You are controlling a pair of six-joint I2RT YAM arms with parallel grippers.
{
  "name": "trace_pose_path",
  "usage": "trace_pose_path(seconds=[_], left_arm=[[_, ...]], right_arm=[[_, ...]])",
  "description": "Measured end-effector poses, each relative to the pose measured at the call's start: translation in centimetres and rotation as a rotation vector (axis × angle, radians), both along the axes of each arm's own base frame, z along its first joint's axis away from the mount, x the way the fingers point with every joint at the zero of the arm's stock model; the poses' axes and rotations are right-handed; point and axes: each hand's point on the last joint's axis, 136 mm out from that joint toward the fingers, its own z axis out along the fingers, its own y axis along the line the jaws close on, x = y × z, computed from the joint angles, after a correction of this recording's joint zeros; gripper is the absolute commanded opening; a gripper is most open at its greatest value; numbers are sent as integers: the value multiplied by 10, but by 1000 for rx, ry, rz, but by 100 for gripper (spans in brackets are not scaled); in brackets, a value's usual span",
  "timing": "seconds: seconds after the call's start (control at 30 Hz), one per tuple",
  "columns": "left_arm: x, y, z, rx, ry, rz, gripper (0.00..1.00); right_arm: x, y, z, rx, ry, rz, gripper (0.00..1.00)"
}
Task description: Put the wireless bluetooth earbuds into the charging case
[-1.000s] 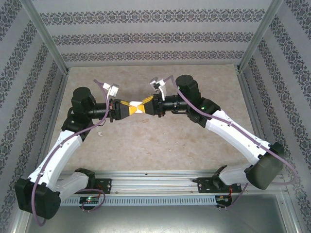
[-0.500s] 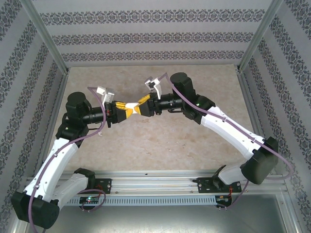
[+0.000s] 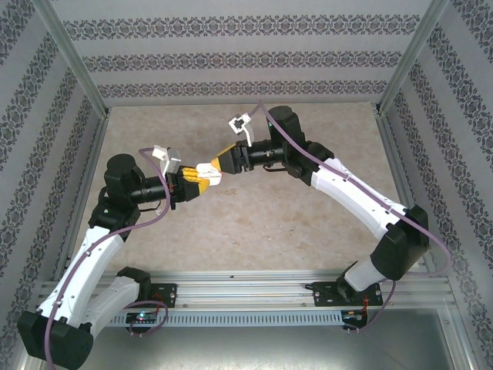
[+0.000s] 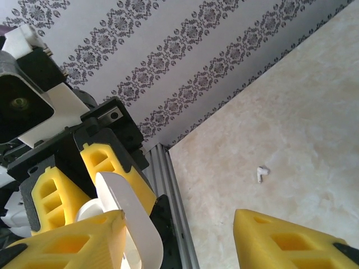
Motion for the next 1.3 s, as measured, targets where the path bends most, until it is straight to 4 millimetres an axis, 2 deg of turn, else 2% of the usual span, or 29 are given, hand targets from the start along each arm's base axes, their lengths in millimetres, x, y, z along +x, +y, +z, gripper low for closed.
trace_pose_path(seconds=[0.13,0.43,0.57,0.67,0.77,0.87,0.93,1.0,1.13,1.3], left_arm=[[0,1,-8,34,-15,8,0],[3,15,-23,105,0,107,0],[-2,24,-24,137,1,163,0],[-5,31,-17,162,1,206,0],[-10,37,-5,185,-15,241,0],[-18,44,7,204,-38,277,0],[-24,48,13,215,-45,300,0],[-29,52,16,224,-48,318,0],[-41,59,20,238,-50,352,0],[-51,66,23,246,-53,385,0]], right_arm=[[5,-3,0,1,43,-30,56],[41,-30,-1,-18,110,-241,56],[59,-37,-23,-100,158,-352,53],[78,-28,-53,-177,221,-402,49],[92,-6,-97,-265,288,-412,44],[96,26,-144,-354,351,-387,41],[96,49,-171,-405,374,-362,41],[96,74,-189,-441,379,-335,41],[89,128,-206,-471,344,-269,41],[72,183,-220,-496,273,-196,53]])
